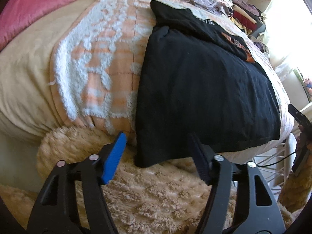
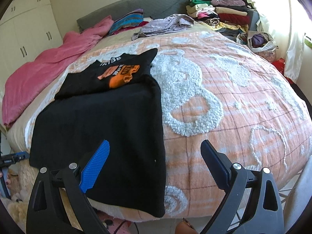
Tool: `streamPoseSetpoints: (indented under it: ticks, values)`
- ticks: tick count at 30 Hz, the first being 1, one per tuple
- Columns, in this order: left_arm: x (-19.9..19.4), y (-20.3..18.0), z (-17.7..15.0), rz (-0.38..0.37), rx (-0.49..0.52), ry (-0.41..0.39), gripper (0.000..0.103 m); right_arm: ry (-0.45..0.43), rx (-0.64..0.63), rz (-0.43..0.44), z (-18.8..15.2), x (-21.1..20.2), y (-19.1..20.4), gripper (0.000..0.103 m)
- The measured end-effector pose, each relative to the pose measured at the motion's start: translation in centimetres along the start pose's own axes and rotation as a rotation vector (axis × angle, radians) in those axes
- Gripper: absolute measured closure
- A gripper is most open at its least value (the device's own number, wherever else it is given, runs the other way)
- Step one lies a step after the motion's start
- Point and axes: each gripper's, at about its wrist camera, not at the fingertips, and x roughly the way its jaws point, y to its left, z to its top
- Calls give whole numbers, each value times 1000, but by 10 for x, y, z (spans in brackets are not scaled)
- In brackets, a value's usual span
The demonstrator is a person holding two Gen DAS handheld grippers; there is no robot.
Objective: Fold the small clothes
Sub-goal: 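Close both tools on the sweatshirt hem, then lift the hem with both tools and fold it toward the collar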
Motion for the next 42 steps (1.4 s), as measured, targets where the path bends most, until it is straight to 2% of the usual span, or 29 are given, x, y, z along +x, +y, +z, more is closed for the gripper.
streamPoseSetpoints:
  ticks: [3,13,16,18,21,24,26,28,30,32,34,35,38,42]
  values:
    - [6,-1,-2,-13,-5,26,61,12,-8,4,-3,0,0,9]
    - [25,1,0,-27,-29,52,61,109,-57,37,-20,3,2,10]
    - [27,1,1,-28,-27,54,61,152,-62,63,-30,7,1,13]
    - [29,2,2,-34,-32,53,61,179,-67,75,-34,10,2,27]
    - [30,3,3,-41,-38,49,61,223,-79,90,-42,16,4,42]
    - [30,3,3,-46,-41,47,61,264,-93,79,-49,22,4,49]
    - [30,4,3,-47,-42,46,61,287,-95,68,-55,27,3,50]
    - [30,5,2,-47,-42,45,61,286,-83,69,-58,30,2,50]
    - [30,6,2,-49,-43,44,61,280,-77,71,-60,30,4,55]
    - [30,8,2,-54,-47,43,61,275,-86,91,-60,29,7,71]
    - [31,9,2,-51,-53,40,61,269,-89,90,-60,30,10,79]
    - [31,9,2,-50,-55,38,61,258,-94,95,-59,28,12,87]
    - [30,8,2,-45,-54,37,64,235,-99,102,-55,23,15,93]
    - [27,11,4,-41,-69,30,77,201,-67,151,-47,15,14,94]
